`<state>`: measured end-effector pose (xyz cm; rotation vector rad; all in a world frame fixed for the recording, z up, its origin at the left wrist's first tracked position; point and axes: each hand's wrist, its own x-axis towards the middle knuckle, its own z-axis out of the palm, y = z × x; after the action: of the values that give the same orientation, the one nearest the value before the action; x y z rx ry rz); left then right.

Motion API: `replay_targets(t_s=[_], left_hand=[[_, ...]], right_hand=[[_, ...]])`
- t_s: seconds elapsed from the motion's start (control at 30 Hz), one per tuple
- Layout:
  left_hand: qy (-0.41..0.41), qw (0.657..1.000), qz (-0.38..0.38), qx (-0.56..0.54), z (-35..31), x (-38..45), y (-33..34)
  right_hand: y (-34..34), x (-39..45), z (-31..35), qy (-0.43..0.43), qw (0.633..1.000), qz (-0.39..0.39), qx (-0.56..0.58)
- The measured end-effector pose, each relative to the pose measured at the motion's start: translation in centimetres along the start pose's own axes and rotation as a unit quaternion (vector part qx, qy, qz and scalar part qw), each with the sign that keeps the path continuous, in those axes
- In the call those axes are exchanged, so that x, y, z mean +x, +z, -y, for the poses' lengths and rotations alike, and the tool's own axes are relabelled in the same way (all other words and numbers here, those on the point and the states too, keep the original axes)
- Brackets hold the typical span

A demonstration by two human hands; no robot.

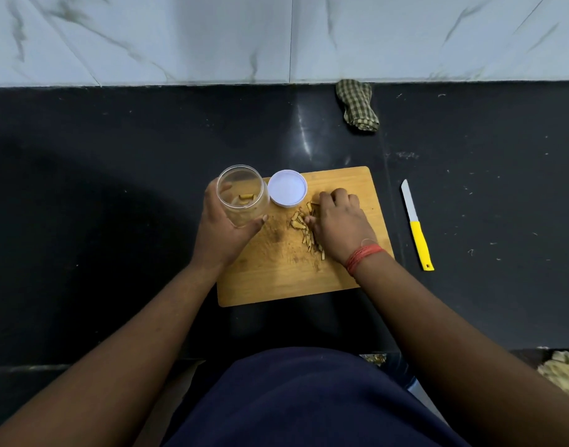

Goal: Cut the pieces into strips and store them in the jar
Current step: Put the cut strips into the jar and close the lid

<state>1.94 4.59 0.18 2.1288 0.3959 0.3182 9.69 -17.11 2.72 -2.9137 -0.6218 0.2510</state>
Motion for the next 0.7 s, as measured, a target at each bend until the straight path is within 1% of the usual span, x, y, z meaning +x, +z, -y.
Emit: replay_targets(t_s=[0.07, 0.13, 0.17, 0.23, 0.3, 0.4, 0.53, 0.6, 0.7], left_hand=[[-0.003, 1.000, -0.002, 0.000, 0.0, 0.0, 0.1], [-0.003, 1.000, -0.003, -0.002, -0.1, 0.0, 0.1], [-0.002, 1.000, -0.003, -0.004, -0.1, 0.0, 0.0], [-0.004, 1.000, -0.003, -0.005, -0.1, 0.0, 0.1], [-0.004, 1.000, -0.008, -0.004, 0.1, 0.0, 0.1], [-0.002, 1.000, -0.009, -0.006, 0.1, 0.0, 0.2], [-0.003, 1.000, -0.004, -0.007, 0.0, 0.0, 0.2], [-0.001, 1.000, -0.002, -0.008, 0.0, 0.0, 0.2], [-0.002, 1.000, -0.003, -0.008, 0.2, 0.0, 0.1]], right_hand=[[0.3, 0.1, 0.1, -0.039, 0.999, 0.015, -0.016], [0.5, -0.3, 0.1, -0.081, 0.996, 0.032, 0.000], [0.4, -0.6, -0.1, -0.088, 0.995, 0.035, 0.013], [0.3, -1.2, -0.7, -0.071, 0.997, 0.023, 0.030], [0.2, -1.7, -1.0, -0.064, 0.997, 0.036, 0.004], [0.5, -1.9, -0.6, -0.101, 0.993, 0.059, -0.024], [0.7, -1.3, -0.9, -0.135, 0.991, 0.022, 0.002], [0.5, -1.0, -1.2, -0.133, 0.991, 0.010, 0.021], [0.2, -0.2, -1.7, -0.121, 0.990, 0.016, 0.069]])
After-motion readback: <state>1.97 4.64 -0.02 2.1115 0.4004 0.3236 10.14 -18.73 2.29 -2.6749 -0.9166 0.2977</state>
